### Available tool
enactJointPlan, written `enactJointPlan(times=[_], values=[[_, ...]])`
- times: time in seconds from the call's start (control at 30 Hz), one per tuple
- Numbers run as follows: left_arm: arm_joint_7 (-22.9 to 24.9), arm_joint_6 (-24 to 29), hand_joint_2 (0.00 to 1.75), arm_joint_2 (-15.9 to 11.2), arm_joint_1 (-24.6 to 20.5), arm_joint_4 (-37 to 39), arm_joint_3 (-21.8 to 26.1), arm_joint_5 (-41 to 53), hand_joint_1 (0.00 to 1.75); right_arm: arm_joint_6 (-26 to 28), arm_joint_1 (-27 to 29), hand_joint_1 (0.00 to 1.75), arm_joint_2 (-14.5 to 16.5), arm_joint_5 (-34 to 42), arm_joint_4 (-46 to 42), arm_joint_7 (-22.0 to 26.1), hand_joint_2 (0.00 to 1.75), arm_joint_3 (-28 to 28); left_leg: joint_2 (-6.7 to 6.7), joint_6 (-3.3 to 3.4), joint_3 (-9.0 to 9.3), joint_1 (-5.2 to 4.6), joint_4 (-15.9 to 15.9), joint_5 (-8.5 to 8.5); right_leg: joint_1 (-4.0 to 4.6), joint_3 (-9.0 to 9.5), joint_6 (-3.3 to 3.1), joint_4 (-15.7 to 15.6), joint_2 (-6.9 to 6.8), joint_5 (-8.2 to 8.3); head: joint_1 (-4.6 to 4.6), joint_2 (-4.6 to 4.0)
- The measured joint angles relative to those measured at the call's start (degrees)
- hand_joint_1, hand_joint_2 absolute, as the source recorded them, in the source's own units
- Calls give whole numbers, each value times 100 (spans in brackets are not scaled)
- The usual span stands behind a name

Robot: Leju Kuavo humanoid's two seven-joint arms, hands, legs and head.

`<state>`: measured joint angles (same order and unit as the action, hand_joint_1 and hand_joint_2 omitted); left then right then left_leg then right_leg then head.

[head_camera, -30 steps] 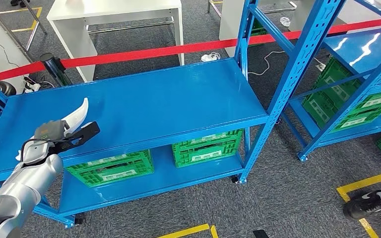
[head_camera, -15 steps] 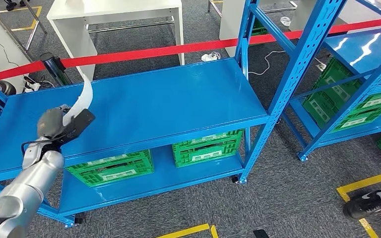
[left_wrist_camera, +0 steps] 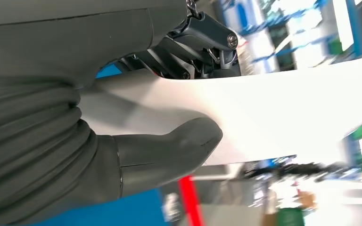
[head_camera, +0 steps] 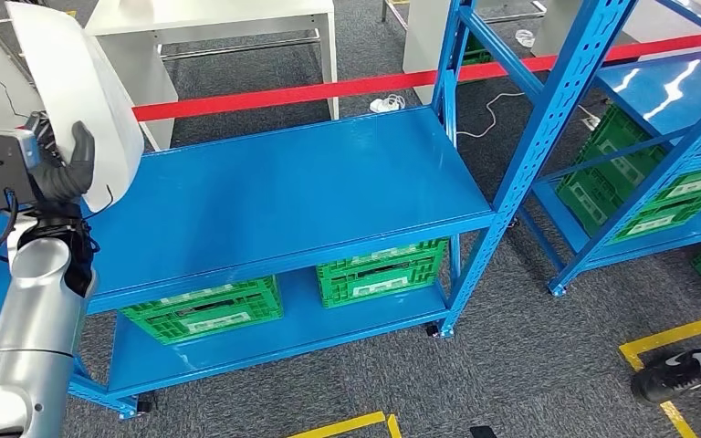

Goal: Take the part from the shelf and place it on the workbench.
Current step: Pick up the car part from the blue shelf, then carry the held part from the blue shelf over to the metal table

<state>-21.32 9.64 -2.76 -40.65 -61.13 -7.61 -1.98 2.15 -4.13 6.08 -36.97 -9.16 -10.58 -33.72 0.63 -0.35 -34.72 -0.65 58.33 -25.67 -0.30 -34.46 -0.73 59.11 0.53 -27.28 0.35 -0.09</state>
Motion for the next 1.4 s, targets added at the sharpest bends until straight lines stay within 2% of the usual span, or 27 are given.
enactJointPlan(times=[0.1,0.37,0.67,0.8,0.87,0.9,0.97,1.0,1.03,1.07,1.13,1.17,1.2,1.23,1.33,1.37,1.4], values=[[38,-72,175,-2,372,-782,-74,-375,175,-4,20,0,0,-25,0,-20,0,-28,-1,3,-1,0,0,-4,0,1,1,-1,0,-2,1,0],[110,-1150,175,-135,1183,-1976,-174,-1048,175,-59,49,0,0,-81,0,-20,0,-82,-4,6,0,-2,3,-7,-2,2,3,-5,1,-1,0,0],[314,-1509,175,-223,1414,-2392,-250,-1309,175,-62,58,0,0,-75,0,3,0,-138,-4,51,-10,-31,45,-37,-15,12,40,-11,0,-3,0,0],[314,-1528,175,-238,1455,-2462,-253,-1322,175,-62,60,0,-1,-71,0,1,0,-142,-12,113,-4,-26,37,-13,-27,26,105,-15,1,3,-1,0],[314,-1555,175,-235,1461,-2506,-266,-1333,175,-62,60,0,-2,-63,0,-1,0,-155,-34,161,15,16,-28,45,-14,-28,138,148,-5,-152,6,0],[314,-1573,175,-233,1465,-2527,-274,-1338,175,-62,61,0,-3,-60,0,-1,0,-165,-48,178,17,37,-55,67,-11,-124,154,398,-8,-334,10,0],[315,-1599,175,-233,1481,-2547,-285,-1346,175,-62,68,0,-2,-53,0,-2,0,-182,-66,190,-12,40,-46,79,-22,-418,183,1138,-12,-752,16,0],[316,-1610,175,-233,1496,-2549,-288,-1347,175,-62,75,0,-2,-49,0,-2,0,-189,-73,188,-33,42,-31,82,-32,-533,198,1451,-13,-875,16,0],[316,-1618,175,-233,1512,-2550,-290,-1348,175,-62,81,0,-3,-45,0,-2,0,-197,-78,182,-56,46,-10,87,-41,-561,209,1579,-14,-886,16,0],[316,-1626,175,-233,1526,-2553,-292,-1351,175,-62,86,0,-3,-42,0,-3,0,-207,-80,172,-81,53,14,93,-50,-475,216,1479,-15,-790,16,0],[316,-1640,175,-233,1543,-2582,-292,-1361,175,-64,84,0,-4,-40,-1,-3,0,-224,-81,133,-139,72,78,104,-71,-50,219,749,-23,-499,17,0],[316,-1653,175,-235,1549,-2611,-292,-1373,175,-70,83,0,-4,-40,-2,-5,0,-228,-77,101,-168,75,104,114,-63,139,199,423,-17,-379,15,0],[316,-1670,175,-237,1554,-2644,-291,-1384,175,-77,84,0,-3,-39,-2,-7,0,-230,-71,64,-189,73,127,126,-55,249,166,209,-9,-313,14,0],[319,-1697,175,-239,1560,-2679,-291,-1397,175,-83,84,0,-2,-33,-2,-10,0,-234,-61,22,-207,68,138,146,-47,276,119,127,1,-302,11,0],[346,-1805,175,-245,1577,-2740,-292,-1414,175,-80,84,0,5,11,-2,-9,0,-265,-38,-113,-251,74,144,177,-47,203,-32,111,0,-219,6,0],[360,-1838,175,-249,1579,-2744,-295,-1413,175,-77,84,0,10,27,-2,-5,0,-278,-39,-153,-293,83,222,71,-50,170,-78,97,-8,-174,3,0],[369,-1863,175,-256,1578,-2741,-302,-1412,175,-76,86,0,15,40,-2,1,0,-291,-40,-187,-362,94,403,-122,-57,127,-116,86,-16,-125,-1,0]])
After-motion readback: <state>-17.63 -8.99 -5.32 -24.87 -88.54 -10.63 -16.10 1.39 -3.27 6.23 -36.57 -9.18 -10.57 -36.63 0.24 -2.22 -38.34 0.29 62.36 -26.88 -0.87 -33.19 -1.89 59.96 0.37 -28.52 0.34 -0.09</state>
